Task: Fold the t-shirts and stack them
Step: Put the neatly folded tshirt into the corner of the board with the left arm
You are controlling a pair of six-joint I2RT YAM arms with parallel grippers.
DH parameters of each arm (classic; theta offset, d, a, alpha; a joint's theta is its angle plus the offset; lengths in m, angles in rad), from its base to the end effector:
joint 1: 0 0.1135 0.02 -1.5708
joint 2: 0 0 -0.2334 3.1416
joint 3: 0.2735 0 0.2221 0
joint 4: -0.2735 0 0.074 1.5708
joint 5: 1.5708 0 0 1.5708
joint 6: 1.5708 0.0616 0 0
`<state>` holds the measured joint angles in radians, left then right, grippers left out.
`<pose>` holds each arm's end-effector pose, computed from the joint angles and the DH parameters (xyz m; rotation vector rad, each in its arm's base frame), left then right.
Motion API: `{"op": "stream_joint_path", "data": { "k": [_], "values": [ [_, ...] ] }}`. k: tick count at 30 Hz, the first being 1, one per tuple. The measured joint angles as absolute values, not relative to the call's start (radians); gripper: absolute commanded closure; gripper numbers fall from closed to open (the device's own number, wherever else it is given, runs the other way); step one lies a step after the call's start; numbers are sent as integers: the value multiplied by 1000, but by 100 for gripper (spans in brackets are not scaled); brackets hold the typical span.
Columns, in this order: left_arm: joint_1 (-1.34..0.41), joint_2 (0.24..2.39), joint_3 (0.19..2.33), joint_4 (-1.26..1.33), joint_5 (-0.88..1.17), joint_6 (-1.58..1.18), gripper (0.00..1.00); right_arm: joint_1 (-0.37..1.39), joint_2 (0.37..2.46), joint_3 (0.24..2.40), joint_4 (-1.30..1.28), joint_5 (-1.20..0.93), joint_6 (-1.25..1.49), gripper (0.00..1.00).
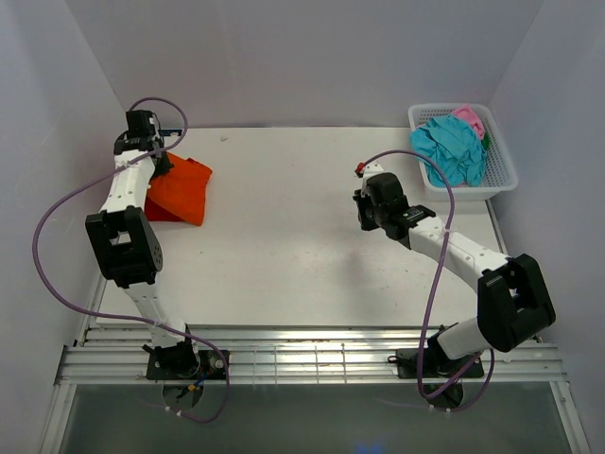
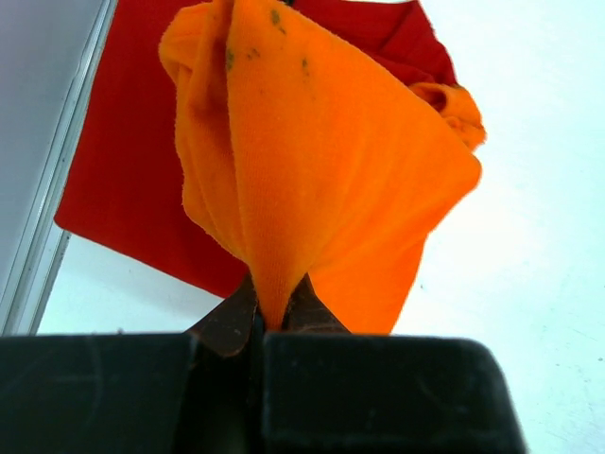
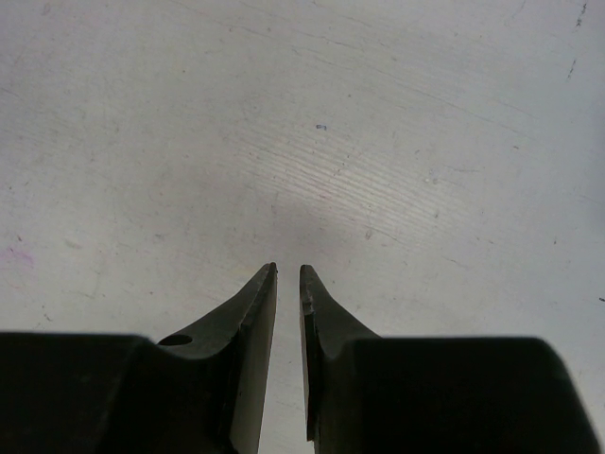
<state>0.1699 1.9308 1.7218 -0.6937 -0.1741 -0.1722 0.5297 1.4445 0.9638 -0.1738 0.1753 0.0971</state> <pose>0.3996 0.0794 0.2405 -0.4932 2.4168 0.2142 0.2771 0.1498 0.2174 -0.3817 2.1847 0.1516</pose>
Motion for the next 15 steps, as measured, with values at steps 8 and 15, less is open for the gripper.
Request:
{"op": "stream_joint_path", "data": {
  "k": [8, 15],
  "values": [
    [176, 1966, 1785, -701, -137, -170, 100, 530, 1445, 963, -169, 161, 97, 78],
    [179, 1967, 1800, -701, -112, -166, 100, 530, 1446, 963, -165, 156, 97, 78]
  ]
}}
